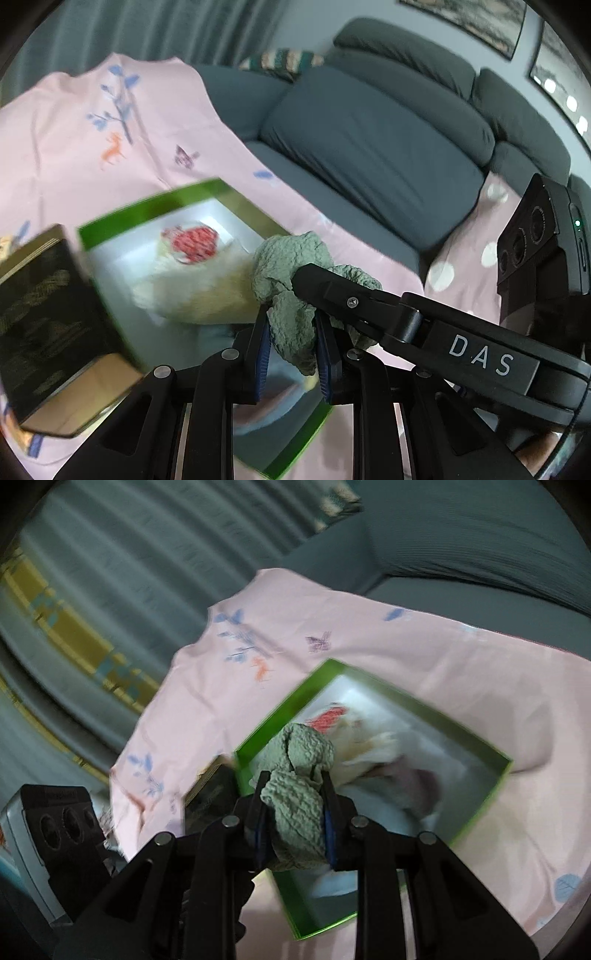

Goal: Organize soft objects
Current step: 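Carry the green washcloth into the green box and open the right tool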

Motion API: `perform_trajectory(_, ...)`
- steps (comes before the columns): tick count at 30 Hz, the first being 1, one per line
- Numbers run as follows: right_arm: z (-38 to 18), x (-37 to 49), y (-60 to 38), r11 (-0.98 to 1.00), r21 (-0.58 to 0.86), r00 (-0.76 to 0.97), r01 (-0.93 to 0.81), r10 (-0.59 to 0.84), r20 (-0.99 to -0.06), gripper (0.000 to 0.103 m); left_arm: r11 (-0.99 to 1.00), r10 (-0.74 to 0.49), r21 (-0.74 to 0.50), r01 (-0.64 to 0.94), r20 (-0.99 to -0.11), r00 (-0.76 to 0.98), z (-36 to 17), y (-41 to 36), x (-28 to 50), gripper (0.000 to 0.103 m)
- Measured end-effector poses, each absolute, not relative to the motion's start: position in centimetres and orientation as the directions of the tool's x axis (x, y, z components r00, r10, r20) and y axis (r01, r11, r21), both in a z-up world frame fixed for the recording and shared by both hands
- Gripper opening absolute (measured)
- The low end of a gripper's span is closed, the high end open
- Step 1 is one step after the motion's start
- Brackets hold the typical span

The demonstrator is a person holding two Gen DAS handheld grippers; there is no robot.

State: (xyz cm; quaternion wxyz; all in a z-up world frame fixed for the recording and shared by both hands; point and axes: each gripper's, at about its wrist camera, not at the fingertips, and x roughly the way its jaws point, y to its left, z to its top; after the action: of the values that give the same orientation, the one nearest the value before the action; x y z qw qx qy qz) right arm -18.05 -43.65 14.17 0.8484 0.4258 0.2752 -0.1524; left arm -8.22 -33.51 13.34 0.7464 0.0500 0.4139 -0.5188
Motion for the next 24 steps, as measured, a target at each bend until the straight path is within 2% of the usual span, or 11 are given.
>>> perform_trajectory(5, 12.3, -18.0, -45.0, 0.556, 0.614, 0.762, 0.56, -0.054, -0.646, 0.024, 0.473, -0.693, -0.329, 0.817, -0.712, 0.114, 11.3, -35.3, -8.3, 0.022)
perform_trajectory(9, 11.2, -17.4, -45.3, 0.565, 0.535, 0.696, 0.628, -0.1, -0.711, 0.025, 0.492, -0.678, -0.301, 0.817, -0.721, 0.142, 10.4, -35.6, -8.5, 0.022)
perform_trajectory(15, 10.7, -17.6, -45.7, 0.561, 0.531, 0.688, 0.635, -0.098, -0.719, 0.027, 0.494, -0.658, -0.272, 0.826, -0.738, 0.15, 10.4, -35.8, -9.0, 0.022)
perform_trajectory(17, 10.8, -17.7, -45.5, 0.567, 0.523, 0.687, 0.636, -0.108, -0.719, 0.03, 0.494, -0.655, -0.277, 0.824, -0.742, 0.144, 10.7, -35.3, -9.1, 0.022)
perform_trajectory(19, 11.1, -18.2, -45.3, 0.564, 0.541, 0.704, 0.624, -0.105, -0.702, 0.038, 0.499, -0.663, -0.291, 0.817, -0.735, 0.143, 11.0, -34.7, -9.1, 0.023)
perform_trajectory(21, 11.5, -18.9, -44.8, 0.564, 0.575, 0.737, 0.593, -0.091, -0.67, 0.052, 0.504, -0.674, -0.307, 0.807, -0.724, 0.145, 11.6, -33.6, -9.1, 0.036)
perform_trajectory(22, 12.0, -19.3, -44.4, 0.573, 0.574, 0.746, 0.586, -0.103, -0.658, 0.055, 0.508, -0.677, -0.307, 0.805, -0.719, 0.153, 11.8, -33.2, -9.1, 0.04)
perform_trajectory(24, 13.1, -19.9, -43.6, 0.598, 0.554, 0.756, 0.58, -0.139, -0.64, 0.065, 0.524, -0.686, -0.303, 0.796, -0.703, 0.185, 12.6, -31.7, -9.3, 0.057)
